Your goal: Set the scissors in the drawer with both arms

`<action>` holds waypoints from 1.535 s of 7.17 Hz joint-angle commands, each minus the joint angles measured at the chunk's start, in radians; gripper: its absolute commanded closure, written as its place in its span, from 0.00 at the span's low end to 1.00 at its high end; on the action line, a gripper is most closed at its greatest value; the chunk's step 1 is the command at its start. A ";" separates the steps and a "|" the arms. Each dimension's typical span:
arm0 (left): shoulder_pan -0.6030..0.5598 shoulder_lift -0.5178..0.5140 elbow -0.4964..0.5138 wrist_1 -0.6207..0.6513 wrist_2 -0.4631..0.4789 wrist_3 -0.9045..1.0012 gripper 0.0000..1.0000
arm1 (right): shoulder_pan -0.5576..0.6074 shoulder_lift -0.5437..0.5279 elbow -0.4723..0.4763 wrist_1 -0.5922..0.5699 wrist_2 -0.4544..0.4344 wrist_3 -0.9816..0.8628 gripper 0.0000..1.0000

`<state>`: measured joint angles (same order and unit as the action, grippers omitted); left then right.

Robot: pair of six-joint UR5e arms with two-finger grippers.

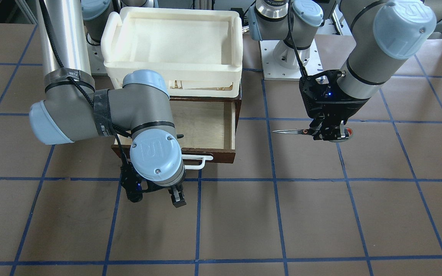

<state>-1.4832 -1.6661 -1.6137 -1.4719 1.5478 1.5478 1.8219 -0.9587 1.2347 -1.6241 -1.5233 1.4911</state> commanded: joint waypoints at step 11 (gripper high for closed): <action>0.000 0.006 -0.015 -0.007 -0.003 0.000 1.00 | -0.016 0.026 -0.044 -0.022 -0.002 -0.041 0.00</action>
<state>-1.4839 -1.6576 -1.6277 -1.4789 1.5455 1.5472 1.8102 -0.9281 1.1909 -1.6464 -1.5239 1.4604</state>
